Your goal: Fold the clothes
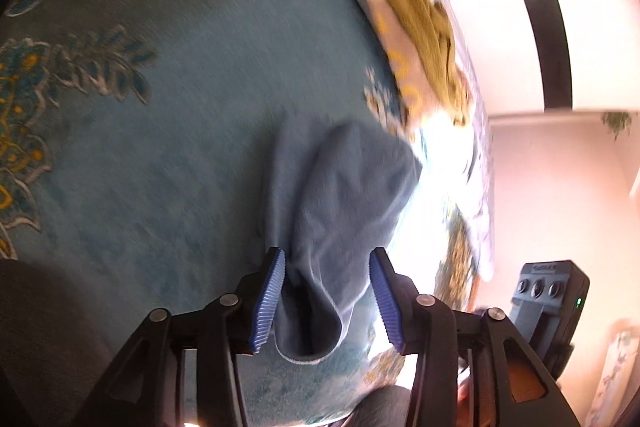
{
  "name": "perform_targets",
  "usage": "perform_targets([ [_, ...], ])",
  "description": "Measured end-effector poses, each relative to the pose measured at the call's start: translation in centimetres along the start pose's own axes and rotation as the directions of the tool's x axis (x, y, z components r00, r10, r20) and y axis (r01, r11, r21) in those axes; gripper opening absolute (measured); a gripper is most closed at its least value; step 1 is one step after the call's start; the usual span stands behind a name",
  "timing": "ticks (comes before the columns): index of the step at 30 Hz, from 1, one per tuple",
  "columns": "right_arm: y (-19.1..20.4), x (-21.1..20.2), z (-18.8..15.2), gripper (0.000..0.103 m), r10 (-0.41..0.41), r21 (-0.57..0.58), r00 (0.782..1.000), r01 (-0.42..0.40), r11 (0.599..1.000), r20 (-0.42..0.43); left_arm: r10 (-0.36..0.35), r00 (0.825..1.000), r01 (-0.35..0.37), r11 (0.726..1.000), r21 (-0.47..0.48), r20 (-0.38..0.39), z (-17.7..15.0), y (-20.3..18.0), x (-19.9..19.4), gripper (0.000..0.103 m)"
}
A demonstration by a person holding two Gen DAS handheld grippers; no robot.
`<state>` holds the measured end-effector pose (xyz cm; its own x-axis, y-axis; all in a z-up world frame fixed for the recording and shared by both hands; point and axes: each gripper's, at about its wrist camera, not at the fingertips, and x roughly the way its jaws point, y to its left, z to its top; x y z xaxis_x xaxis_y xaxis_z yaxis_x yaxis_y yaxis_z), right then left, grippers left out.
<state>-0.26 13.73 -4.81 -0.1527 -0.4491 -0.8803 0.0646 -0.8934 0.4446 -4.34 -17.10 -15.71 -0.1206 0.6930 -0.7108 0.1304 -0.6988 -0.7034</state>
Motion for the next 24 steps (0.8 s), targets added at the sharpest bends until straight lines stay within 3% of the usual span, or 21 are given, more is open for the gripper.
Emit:
perform_targets([
  [3, -3.9, -1.1, -1.5, 0.022, -0.013, 0.102, 1.000, 0.012, 0.995, 0.010, 0.084, 0.996, -0.081, 0.994, 0.079, -0.041, -1.2, -1.4, 1.9, 0.050],
  [6, -6.8, -1.5, -3.3, 0.022, -0.003, 0.183, 1.000, 0.002, 0.983, 0.006, 0.191, 0.981, -0.183, 0.973, 0.139, -0.045, -2.3, -1.9, 3.6, 0.049],
  [9, -9.1, -2.4, -5.2, 0.022, 0.027, 0.225, 1.000, -0.026, 0.974, -0.003, 0.334, 0.942, -0.327, 0.936, 0.128, -0.038, -2.8, -1.0, 4.8, 0.042],
  [12, -10.5, -2.4, -6.7, 0.025, 0.077, 0.244, 0.997, -0.071, 0.967, -0.015, 0.398, 0.915, -0.395, 0.917, 0.056, -0.061, -2.8, 1.0, 5.4, 0.042],
  [15, -11.4, -1.6, -7.7, 0.040, 0.131, 0.268, 0.991, -0.122, 0.956, -0.016, 0.363, 0.928, -0.365, 0.931, -0.008, -0.083, -2.8, 2.1, 5.2, 0.044],
  [22, -13.1, 1.0, -8.8, 0.041, 0.240, 0.351, 0.971, -0.222, 0.910, -0.007, 0.315, 0.948, -0.315, 0.949, 0.003, -0.041, -2.5, 0.8, 3.0, 0.044],
  [24, -13.1, 1.6, -8.9, 0.041, 0.236, 0.355, 0.972, -0.219, 0.909, -0.004, 0.296, 0.955, -0.296, 0.955, 0.007, -0.019, -2.3, 0.4, 2.2, 0.044],
])
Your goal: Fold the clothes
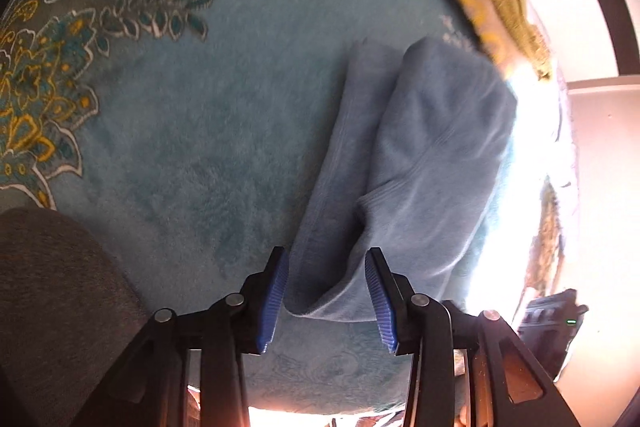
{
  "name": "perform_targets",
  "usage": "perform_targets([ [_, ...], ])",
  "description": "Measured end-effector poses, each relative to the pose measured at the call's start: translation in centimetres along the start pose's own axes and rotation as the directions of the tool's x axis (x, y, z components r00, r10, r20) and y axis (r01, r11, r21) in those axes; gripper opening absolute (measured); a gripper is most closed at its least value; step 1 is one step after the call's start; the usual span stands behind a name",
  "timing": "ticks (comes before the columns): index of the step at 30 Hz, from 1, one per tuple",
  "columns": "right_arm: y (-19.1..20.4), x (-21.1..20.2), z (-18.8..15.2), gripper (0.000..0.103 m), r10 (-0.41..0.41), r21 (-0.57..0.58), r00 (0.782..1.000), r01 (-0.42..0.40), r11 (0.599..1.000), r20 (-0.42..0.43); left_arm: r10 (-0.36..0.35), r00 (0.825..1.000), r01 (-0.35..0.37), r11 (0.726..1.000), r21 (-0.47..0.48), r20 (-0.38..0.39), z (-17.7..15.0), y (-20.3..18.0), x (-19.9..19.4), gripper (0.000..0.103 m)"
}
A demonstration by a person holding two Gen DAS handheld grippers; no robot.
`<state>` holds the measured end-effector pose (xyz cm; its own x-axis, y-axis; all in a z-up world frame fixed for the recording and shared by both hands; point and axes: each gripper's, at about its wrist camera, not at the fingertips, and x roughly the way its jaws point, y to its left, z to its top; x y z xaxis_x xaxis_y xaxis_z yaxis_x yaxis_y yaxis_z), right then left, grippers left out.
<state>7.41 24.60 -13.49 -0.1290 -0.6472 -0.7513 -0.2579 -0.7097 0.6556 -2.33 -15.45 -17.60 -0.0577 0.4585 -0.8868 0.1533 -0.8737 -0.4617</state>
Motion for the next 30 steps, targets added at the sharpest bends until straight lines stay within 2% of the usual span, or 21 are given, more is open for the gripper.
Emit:
perform_targets([
  [4, -0.3, 0.1, -0.2, 0.043, 0.024, 0.021, 1.000, -0.024, 0.999, 0.008, -0.038, 0.998, 0.038, 0.999, 0.009, 0.040, 0.4, -0.4, -1.2, 0.044],
  [5, -0.5, 0.1, -0.2, 0.036, 0.025, 0.026, 1.000, -0.025, 0.999, 0.011, -0.047, 0.998, 0.046, 0.999, 0.010, 0.045, 0.5, -0.5, -1.4, 0.044],
  [6, -0.6, 0.0, -0.2, 0.020, 0.010, 0.028, 1.000, -0.011, 1.000, 0.009, -0.053, 0.997, 0.053, 0.999, 0.011, 0.047, 0.5, -0.6, -1.4, 0.044],
  [7, -0.8, 0.0, -0.3, 0.014, -0.001, 0.031, 1.000, 0.001, 1.000, 0.007, -0.060, 0.997, 0.060, 0.998, 0.012, 0.050, 0.6, -0.7, -1.5, 0.044],
  [8, -1.0, -0.2, -0.2, 0.013, 0.008, 0.038, 1.000, -0.008, 0.999, 0.005, -0.065, 0.997, 0.064, 0.998, 0.012, 0.050, 0.7, -0.8, -1.4, 0.044],
  [11, -1.5, -0.4, -0.1, 0.012, 0.024, 0.041, 1.000, -0.024, 0.999, 0.006, -0.067, 0.997, 0.067, 0.998, -0.003, 0.039, 0.8, -0.8, -1.1, 0.044],
  [14, -2.0, -0.6, -0.1, 0.015, 0.031, 0.052, 1.000, -0.031, 0.998, 0.005, -0.063, 0.997, 0.064, 0.998, -0.009, 0.032, 1.0, -0.9, -1.0, 0.044],
  [18, -2.8, -1.1, -0.2, 0.031, -0.003, 0.044, 1.000, 0.002, 0.999, 0.014, -0.062, 0.998, 0.062, 0.998, -0.010, 0.031, 1.2, -0.6, -1.4, 0.044],
  [25, -3.8, -0.6, -0.4, 0.032, 0.052, 0.064, 0.999, -0.052, 0.997, 0.001, -0.086, 0.996, 0.087, 0.996, -0.008, 0.034, 1.8, -1.2, -0.7, 0.044],
  [26, -3.8, -0.7, -0.4, 0.029, 0.051, 0.061, 0.999, -0.052, 0.997, 0.008, -0.088, 0.996, 0.089, 0.996, -0.010, 0.033, 1.8, -1.1, -0.7, 0.044],
  [27, -4.1, -0.9, -0.4, 0.019, 0.057, 0.068, 0.998, -0.057, 0.996, 0.014, -0.090, 0.995, 0.091, 0.996, -0.011, 0.031, 1.8, -1.0, -0.8, 0.044],
  [30, -4.8, -1.6, -0.1, 0.013, 0.079, 0.099, 0.997, -0.080, 0.992, 0.017, -0.098, 0.995, 0.098, 0.995, -0.016, 0.032, 1.9, -1.0, -0.7, 0.044],
])
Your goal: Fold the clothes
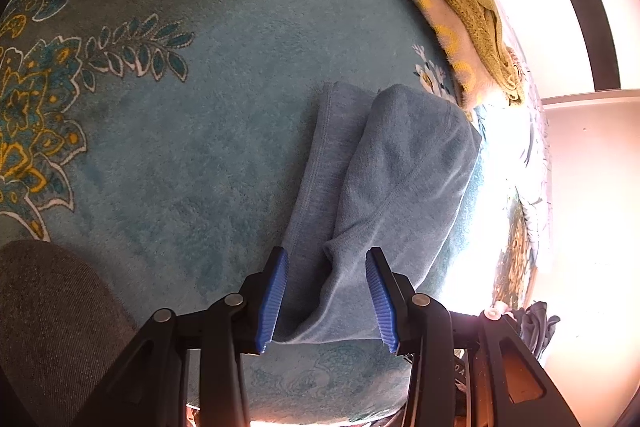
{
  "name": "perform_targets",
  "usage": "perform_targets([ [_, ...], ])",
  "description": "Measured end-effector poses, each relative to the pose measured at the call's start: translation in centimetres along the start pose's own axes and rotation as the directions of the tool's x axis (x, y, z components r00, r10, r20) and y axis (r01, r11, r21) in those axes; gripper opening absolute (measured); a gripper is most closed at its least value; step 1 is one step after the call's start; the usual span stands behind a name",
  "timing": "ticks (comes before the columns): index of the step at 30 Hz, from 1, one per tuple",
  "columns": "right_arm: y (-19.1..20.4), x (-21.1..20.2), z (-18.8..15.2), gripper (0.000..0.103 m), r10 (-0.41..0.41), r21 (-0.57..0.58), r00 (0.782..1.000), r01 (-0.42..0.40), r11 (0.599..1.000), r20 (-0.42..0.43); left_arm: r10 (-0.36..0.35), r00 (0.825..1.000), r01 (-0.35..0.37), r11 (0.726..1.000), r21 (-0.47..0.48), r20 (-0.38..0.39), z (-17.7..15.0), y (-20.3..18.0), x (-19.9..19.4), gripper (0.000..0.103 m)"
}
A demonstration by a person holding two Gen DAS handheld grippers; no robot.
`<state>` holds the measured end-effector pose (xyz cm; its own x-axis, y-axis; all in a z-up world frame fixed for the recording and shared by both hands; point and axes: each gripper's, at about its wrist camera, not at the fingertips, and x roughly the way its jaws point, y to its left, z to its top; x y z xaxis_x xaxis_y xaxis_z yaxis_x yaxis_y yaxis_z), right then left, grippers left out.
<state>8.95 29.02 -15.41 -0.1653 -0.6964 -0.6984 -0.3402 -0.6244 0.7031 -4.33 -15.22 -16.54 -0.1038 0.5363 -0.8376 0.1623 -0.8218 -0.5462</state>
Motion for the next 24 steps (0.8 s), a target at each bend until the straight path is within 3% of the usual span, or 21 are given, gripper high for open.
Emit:
perform_targets([
  [5, -0.3, -4.3, 3.4, 0.011, -0.037, -0.040, 0.998, 0.039, 0.998, 0.055, -0.016, 1.000, 0.016, 1.000, 0.003, -0.008, 0.5, -0.3, 0.3, 0.044],
  [10, 0.3, -10.1, 11.0, 0.010, -0.165, -0.117, 0.976, 0.182, 0.976, 0.140, -0.032, 0.999, 0.034, 0.998, 0.048, -0.023, 1.8, -2.1, 1.2, 0.045],
  [15, 2.1, -10.7, 16.8, 0.009, -0.258, -0.206, 0.954, 0.286, 0.936, 0.152, -0.046, 0.998, 0.049, 0.992, 0.119, -0.031, 3.9, -5.8, 2.8, 0.049],
  [19, 2.4, -9.1, 18.0, 0.010, -0.280, -0.205, 0.948, 0.307, 0.929, 0.149, -0.043, 0.998, 0.051, 0.980, 0.194, -0.045, 5.4, -8.9, 4.6, 0.055],
  [23, 2.4, -9.1, 16.7, 0.013, -0.251, -0.186, 0.953, 0.281, 0.942, 0.167, -0.014, 0.998, 0.031, 0.963, 0.267, -0.064, 6.1, -10.9, 6.1, 0.056],
  [24, 2.4, -9.9, 16.2, 0.013, -0.269, -0.185, 0.944, 0.304, 0.934, 0.192, -0.008, 0.998, 0.026, 0.959, 0.282, -0.065, 6.1, -11.2, 6.2, 0.056],
])
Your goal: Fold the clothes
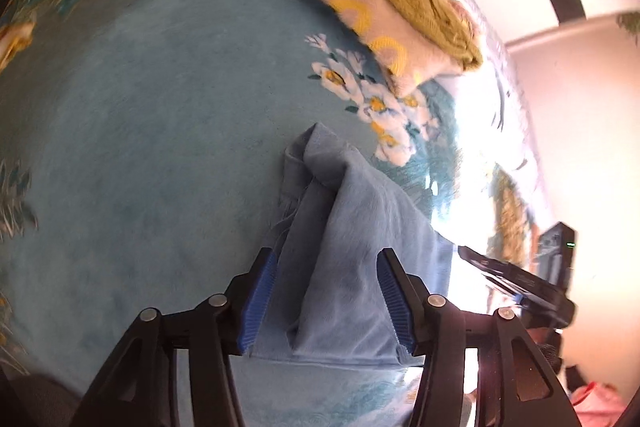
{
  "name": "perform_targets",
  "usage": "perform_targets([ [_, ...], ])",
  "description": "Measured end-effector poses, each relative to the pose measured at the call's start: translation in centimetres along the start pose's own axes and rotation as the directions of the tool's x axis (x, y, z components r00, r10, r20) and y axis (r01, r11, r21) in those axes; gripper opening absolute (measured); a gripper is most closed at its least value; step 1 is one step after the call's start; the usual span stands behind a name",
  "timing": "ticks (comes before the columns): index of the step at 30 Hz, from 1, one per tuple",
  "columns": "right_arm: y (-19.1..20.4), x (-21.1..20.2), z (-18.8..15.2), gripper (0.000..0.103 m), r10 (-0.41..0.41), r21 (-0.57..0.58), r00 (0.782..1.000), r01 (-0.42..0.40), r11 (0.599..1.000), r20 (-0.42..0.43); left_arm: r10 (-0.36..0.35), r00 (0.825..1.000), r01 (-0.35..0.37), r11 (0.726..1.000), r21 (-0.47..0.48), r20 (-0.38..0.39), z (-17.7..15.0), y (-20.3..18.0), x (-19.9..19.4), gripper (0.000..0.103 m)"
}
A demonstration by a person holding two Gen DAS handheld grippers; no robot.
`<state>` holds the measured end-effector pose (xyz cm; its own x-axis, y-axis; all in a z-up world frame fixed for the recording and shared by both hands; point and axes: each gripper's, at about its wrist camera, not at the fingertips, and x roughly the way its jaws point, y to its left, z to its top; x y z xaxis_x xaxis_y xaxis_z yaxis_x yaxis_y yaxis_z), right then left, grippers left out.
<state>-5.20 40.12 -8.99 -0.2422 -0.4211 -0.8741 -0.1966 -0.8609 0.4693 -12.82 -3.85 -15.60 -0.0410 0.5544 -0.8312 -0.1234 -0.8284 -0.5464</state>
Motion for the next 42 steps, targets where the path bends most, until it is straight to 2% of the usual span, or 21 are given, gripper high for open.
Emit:
perform_targets([
  [3, 0.1, -2.4, -1.5, 0.013, -0.032, -0.007, 0.997, 0.033, 0.999, 0.072, 0.009, 1.000, -0.009, 0.999, 0.043, 0.002, 0.3, -0.6, 0.3, 0.056],
  [5, 1.4, -3.1, -2.6, 0.013, -0.001, -0.040, 0.996, 0.004, 0.999, 0.091, 0.042, 0.999, -0.042, 0.997, 0.060, 0.005, 0.5, -0.9, 0.9, 0.056],
  [10, 4.8, -0.7, -4.8, 0.014, 0.067, -0.103, 0.997, -0.064, 0.993, 0.025, 0.092, 0.996, -0.092, 0.995, 0.027, 0.000, 0.4, 0.5, 2.7, 0.056],
  [14, 4.3, 2.2, -6.1, 0.014, 0.008, -0.081, 1.000, -0.010, 0.997, -0.030, 0.138, 0.990, -0.138, 0.990, 0.007, -0.030, -0.3, 2.2, 4.0, 0.057],
  [17, 3.1, 3.9, -6.6, 0.014, -0.004, -0.027, 0.998, 0.003, 1.000, -0.066, 0.164, 0.985, -0.164, 0.986, 0.009, -0.054, -0.8, 2.8, 5.0, 0.057],
  [22, 3.1, 3.8, -6.7, 0.014, 0.003, -0.010, 0.998, -0.004, 1.000, -0.057, 0.174, 0.983, -0.174, 0.985, 0.018, -0.059, -1.0, 3.2, 5.6, 0.060],
  [24, 3.4, 3.2, -7.0, 0.014, 0.009, -0.019, 0.999, -0.010, 1.000, -0.041, 0.164, 0.984, -0.163, 0.986, 0.027, -0.064, -1.0, 3.1, 5.2, 0.059],
  [26, 3.0, 2.0, -7.2, 0.014, 0.027, -0.015, 1.000, -0.027, 1.000, -0.010, 0.105, 0.993, -0.103, 0.994, 0.027, -0.057, -1.2, 3.1, 4.1, 0.058],
  [28, 2.0, 0.9, -7.7, 0.022, 0.038, 0.012, 0.999, -0.038, 0.999, 0.026, 0.033, 0.998, -0.032, 0.999, 0.019, -0.058, -1.3, 3.3, 3.3, 0.059],
  [29, 1.2, 0.6, -8.0, 0.032, 0.049, 0.040, 0.998, -0.050, 0.998, 0.036, 0.008, 0.998, -0.007, 1.000, 0.015, -0.062, -1.4, 3.5, 3.0, 0.061],
  [31, -0.5, 0.2, -8.6, 0.041, 0.068, 0.098, 0.996, -0.074, 0.992, 0.057, -0.012, 0.997, 0.013, 1.000, 0.014, -0.079, -1.5, 3.8, 3.2, 0.063],
  [37, -3.5, 2.6, -9.2, 0.042, 0.143, 0.254, 0.989, -0.150, 0.956, 0.047, -0.071, 0.987, 0.070, 0.997, -0.011, -0.146, -1.4, 4.6, 5.2, 0.063],
  [42, -3.9, 3.5, -8.7, 0.043, 0.256, 0.318, 0.962, -0.274, 0.908, 0.100, -0.104, 0.979, 0.102, 0.995, -0.017, -0.175, -1.1, 4.5, 6.1, 0.068],
])
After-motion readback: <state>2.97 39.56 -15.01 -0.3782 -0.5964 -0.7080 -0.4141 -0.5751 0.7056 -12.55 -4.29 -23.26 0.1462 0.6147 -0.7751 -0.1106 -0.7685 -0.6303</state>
